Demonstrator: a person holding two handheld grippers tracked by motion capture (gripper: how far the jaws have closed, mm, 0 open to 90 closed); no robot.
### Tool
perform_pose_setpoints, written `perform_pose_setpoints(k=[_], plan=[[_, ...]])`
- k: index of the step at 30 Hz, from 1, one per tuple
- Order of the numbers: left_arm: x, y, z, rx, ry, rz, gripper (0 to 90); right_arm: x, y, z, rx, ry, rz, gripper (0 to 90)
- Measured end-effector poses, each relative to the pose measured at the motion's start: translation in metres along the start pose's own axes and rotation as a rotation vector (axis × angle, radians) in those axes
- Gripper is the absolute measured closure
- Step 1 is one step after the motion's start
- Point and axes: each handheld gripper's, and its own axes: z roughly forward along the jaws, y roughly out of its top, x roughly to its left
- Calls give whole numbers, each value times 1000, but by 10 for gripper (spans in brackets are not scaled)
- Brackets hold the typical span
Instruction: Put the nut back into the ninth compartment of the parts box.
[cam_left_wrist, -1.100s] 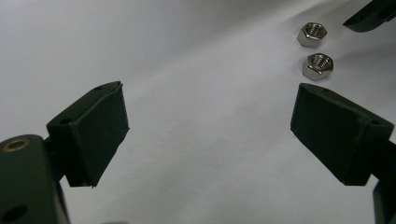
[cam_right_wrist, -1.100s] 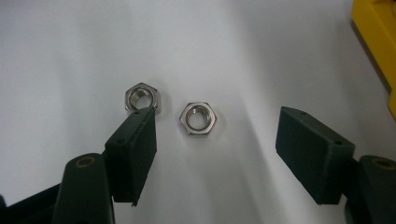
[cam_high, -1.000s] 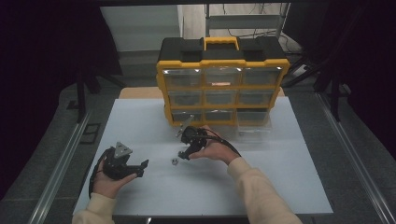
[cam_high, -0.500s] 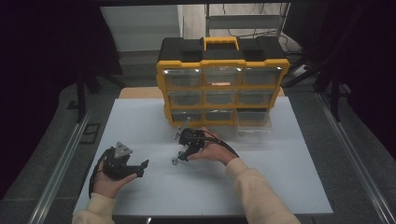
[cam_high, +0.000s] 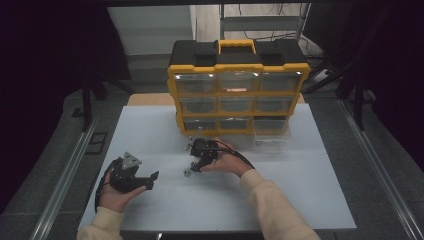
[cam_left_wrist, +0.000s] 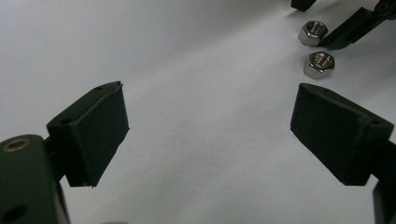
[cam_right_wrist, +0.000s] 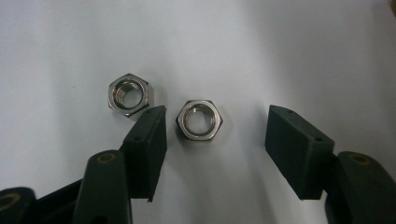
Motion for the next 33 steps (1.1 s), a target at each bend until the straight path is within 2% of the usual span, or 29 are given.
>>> perform_pose_setpoints(k=[4, 9, 11, 20, 23, 33], plan=[[0, 0, 0, 0, 1, 2, 119, -1, 1, 1, -8, 7, -19, 439], [0, 0, 0, 0, 1, 2, 119, -1, 2, 0, 0, 18, -19, 479], [0, 0, 0, 0, 1, 2, 119, -2, 3, 1, -4, 18, -38, 500], [0, 0, 0, 0, 1, 3, 119, 0, 5, 1, -5, 41, -77, 635], [0, 0, 0, 0, 1, 3, 119, 1, 5, 1, -4, 45, -79, 671], [1, -1, -1, 3, 4, 5, 119, 0, 5, 0, -7, 48, -70, 703]])
